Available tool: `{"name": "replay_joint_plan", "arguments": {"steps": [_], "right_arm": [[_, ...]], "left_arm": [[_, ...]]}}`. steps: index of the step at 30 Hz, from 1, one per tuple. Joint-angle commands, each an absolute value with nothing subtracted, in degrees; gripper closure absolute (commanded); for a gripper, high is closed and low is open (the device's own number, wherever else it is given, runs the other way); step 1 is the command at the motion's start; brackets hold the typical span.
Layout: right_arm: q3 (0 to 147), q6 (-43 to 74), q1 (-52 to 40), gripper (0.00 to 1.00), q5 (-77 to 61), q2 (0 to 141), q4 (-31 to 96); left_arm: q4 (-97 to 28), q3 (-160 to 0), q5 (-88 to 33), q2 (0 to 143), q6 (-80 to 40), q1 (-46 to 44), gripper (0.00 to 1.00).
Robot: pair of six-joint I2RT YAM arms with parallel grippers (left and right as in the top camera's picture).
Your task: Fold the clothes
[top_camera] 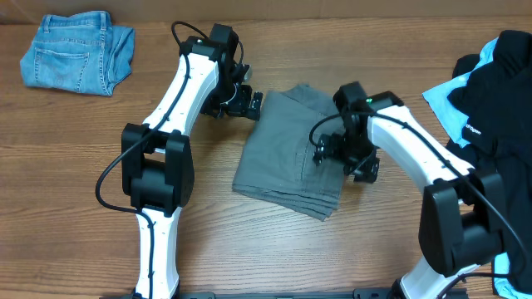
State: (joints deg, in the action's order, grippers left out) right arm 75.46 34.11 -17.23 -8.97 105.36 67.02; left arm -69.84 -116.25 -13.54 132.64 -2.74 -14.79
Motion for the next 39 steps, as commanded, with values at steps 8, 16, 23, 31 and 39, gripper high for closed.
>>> {"name": "replay_joint_plan", "arguments": {"steps": [8, 16, 23, 31, 39], "right_arm": [[83.99, 34.35, -14.59, 0.0, -8.19, 98.87, 63.53], [83.96, 34.33, -14.59, 0.0, -8.14, 96.77, 62.04], [83.96, 34.35, -14.59, 0.0, -8.16, 96.75, 61.6], [83.96, 34.33, -14.61, 0.0, -8.14, 96.77, 61.63], [83.96, 34.35, -14.61, 0.0, -7.27, 96.77, 61.52]], "left_arm": [[-61.91, -107.61, -25.1, 131.17, 3.46, -15.03, 0.0], [-59.44, -104.31, -30.02, 131.26, 5.19, -15.09, 0.0], [-58.65, -103.39, -33.06, 132.51, 5.15, -16.56, 0.0], [-57.78, -103.33, -32.56, 134.69, 5.17, -19.66, 0.38], [-55.48, -103.33, -25.98, 134.69, 1.21, -20.14, 0.91]]}}
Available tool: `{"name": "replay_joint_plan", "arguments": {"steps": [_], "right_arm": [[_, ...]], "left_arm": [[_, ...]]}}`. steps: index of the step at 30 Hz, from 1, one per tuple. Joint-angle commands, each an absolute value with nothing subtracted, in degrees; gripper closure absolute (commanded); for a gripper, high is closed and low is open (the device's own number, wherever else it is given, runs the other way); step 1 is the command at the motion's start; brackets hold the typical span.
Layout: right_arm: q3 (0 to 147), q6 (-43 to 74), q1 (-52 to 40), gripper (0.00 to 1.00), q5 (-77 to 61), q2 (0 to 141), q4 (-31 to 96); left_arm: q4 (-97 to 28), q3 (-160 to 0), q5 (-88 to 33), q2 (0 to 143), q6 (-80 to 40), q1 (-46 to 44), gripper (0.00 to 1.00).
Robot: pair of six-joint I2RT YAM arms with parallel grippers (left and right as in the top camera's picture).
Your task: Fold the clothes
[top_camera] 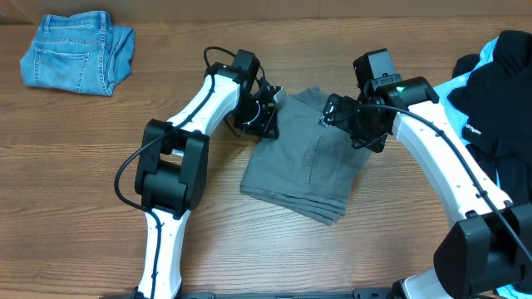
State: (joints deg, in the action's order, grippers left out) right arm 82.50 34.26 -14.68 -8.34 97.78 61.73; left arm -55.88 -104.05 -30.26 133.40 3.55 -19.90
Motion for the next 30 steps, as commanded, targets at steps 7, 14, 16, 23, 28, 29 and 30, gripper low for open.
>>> {"name": "replay_joint_plan", "arguments": {"steps": [7, 14, 16, 23, 28, 29, 30], "right_arm": [[83.96, 34.35, -14.61, 0.0, -7.31, 96.77, 59.18], [83.96, 34.33, -14.61, 0.0, -7.29, 96.77, 59.22], [83.92, 34.33, -14.61, 0.0, -7.29, 96.77, 59.22], [83.64, 34.33, -14.61, 0.0, -7.27, 96.99, 58.63], [83.64, 34.35, -14.61, 0.0, -7.29, 97.14, 57.84], [83.64, 34.35, -14.61, 0.0, -7.29, 97.14, 57.63], [83.64, 34.35, -14.61, 0.0, -7.27, 97.14, 57.45]], "left_arm": [[-55.64, -104.09, -11.25, 134.67, -0.86, -17.91, 0.96], [-56.14, -108.47, -7.05, 134.67, 2.02, -11.33, 0.96], [-56.71, -110.59, -7.03, 134.67, 4.12, -9.04, 0.96], [-58.65, -119.9, -4.62, 134.69, 14.98, -2.26, 0.96], [-58.41, -124.86, 0.71, 134.67, 18.92, 1.63, 0.96], [-58.41, -125.86, 1.21, 134.67, 19.79, 2.55, 0.96], [-58.26, -126.82, 1.76, 134.67, 20.36, 3.51, 0.96]]}}
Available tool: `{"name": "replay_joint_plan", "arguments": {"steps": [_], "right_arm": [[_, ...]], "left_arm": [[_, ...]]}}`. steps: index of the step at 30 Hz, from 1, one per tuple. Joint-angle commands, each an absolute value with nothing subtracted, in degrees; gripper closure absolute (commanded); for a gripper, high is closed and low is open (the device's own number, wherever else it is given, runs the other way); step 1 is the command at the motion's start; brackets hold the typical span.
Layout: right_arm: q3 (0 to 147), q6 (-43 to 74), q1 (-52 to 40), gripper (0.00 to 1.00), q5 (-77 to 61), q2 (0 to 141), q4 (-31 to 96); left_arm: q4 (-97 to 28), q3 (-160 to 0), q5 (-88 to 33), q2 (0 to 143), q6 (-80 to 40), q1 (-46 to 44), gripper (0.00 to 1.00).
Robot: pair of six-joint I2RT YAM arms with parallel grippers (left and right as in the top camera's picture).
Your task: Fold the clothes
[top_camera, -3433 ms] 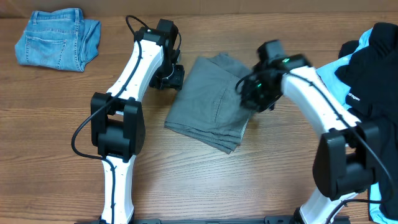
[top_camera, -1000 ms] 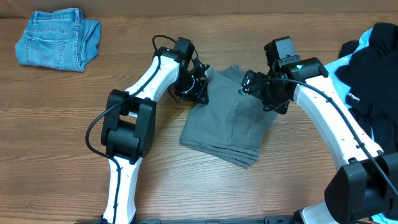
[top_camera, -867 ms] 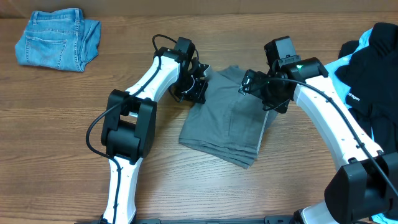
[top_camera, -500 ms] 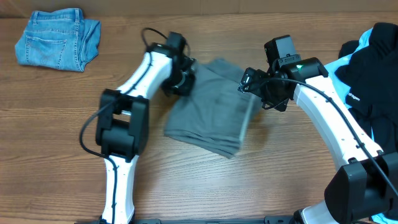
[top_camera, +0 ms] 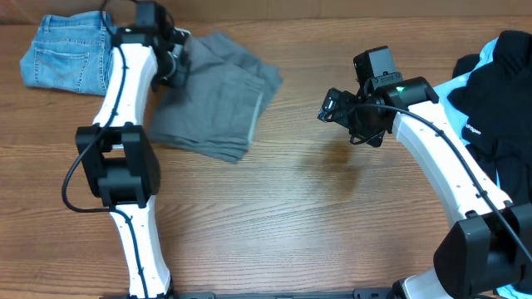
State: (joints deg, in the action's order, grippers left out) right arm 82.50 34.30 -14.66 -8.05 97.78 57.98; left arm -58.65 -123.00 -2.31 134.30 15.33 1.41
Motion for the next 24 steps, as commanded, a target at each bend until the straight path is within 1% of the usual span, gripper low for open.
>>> {"name": "replay_joint_plan", "arguments": {"steps": [1, 8, 13, 19, 24], "right_arm": [[83.64, 34.35, -14.61, 0.0, -7.29, 97.14, 57.28], [83.64, 34.37, -14.61, 0.0, -5.76, 97.17, 57.06], [83.64, 34.37, -14.59, 0.0, -5.63, 97.21, 56.99], [83.64, 34.54, -14.59, 0.0, -2.83, 97.21, 56.84], [83.64, 34.59, -14.59, 0.0, -2.59, 97.21, 56.84]], "left_arm": [[-57.78, -127.61, 2.09, 134.67, 20.75, 4.45, 0.96], [-51.62, -131.81, 2.0, 134.67, 20.84, 11.44, 0.96], [-42.76, -132.18, 0.49, 134.69, 21.71, 15.81, 0.96], [-35.27, -132.18, 0.6, 134.67, 21.74, 18.04, 0.96], [-33.12, -132.18, 0.6, 134.69, 21.85, 18.94, 0.96]]}}
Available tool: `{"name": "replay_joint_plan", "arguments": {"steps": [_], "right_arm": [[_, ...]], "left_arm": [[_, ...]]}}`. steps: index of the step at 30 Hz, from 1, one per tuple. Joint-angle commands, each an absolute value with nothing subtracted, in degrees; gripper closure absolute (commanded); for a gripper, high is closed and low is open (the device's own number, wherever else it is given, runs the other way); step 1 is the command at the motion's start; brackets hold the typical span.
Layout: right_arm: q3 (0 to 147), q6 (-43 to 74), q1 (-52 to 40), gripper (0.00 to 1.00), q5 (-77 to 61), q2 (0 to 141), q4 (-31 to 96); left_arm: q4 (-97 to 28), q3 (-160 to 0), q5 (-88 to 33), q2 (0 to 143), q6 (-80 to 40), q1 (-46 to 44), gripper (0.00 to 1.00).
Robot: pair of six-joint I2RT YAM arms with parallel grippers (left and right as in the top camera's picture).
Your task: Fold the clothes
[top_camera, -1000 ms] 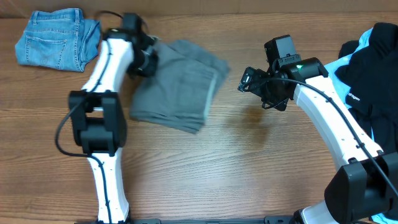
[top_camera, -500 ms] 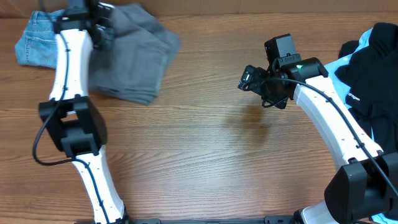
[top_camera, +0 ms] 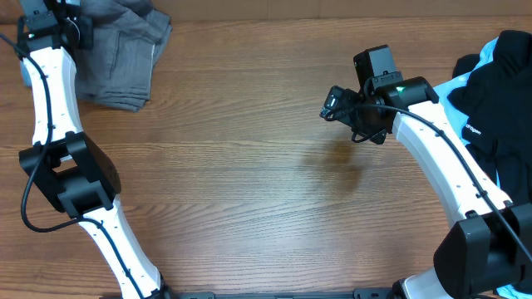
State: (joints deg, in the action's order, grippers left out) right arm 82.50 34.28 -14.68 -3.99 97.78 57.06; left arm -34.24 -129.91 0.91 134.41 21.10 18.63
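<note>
A folded grey garment (top_camera: 120, 54) lies at the table's far left corner. My left gripper (top_camera: 71, 21) sits at its left edge, right at the top of the overhead view, shut on the cloth. The blue jeans do not show here. My right gripper (top_camera: 330, 104) hovers over bare wood at the centre right, open and holding nothing. A heap of black clothes (top_camera: 499, 91) with a light-blue garment (top_camera: 440, 95) lies at the right edge, just beyond the right arm.
The brown wooden table (top_camera: 249, 191) fills the view. The left arm stretches from the front left up along the left edge. The right arm runs from the front right corner past the clothes heap.
My left gripper has moved further left and back, taking the grey garment from beside the jeans into the far left corner, where the jeans no longer show. The right arm stayed put.
The folded grey garment first lay mid-table with a gripper at each side. Both grippers then sat on its far edge. Later the left gripper had it beside the jeans at the far left while the right stayed over bare wood. Now it lies in the far left corner.
</note>
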Motion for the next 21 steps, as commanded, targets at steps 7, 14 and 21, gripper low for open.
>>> {"name": "replay_joint_plan", "arguments": {"steps": [7, 14, 21], "right_arm": [[83.64, 34.57, -14.61, 0.0, -2.59, 97.21, 57.34], [83.61, 34.59, -14.61, 0.0, -2.61, 97.21, 58.63], [83.59, 34.87, -14.61, 0.0, -2.61, 97.21, 60.1]], "left_arm": [[-33.15, -132.16, 0.67, 134.69, 18.0, 20.05, 0.96], [-31.86, -132.09, 3.57, 134.72, 15.57, 21.47, 0.96], [-31.18, -131.98, 3.4, 134.74, 14.74, 22.46, 0.96]]}}
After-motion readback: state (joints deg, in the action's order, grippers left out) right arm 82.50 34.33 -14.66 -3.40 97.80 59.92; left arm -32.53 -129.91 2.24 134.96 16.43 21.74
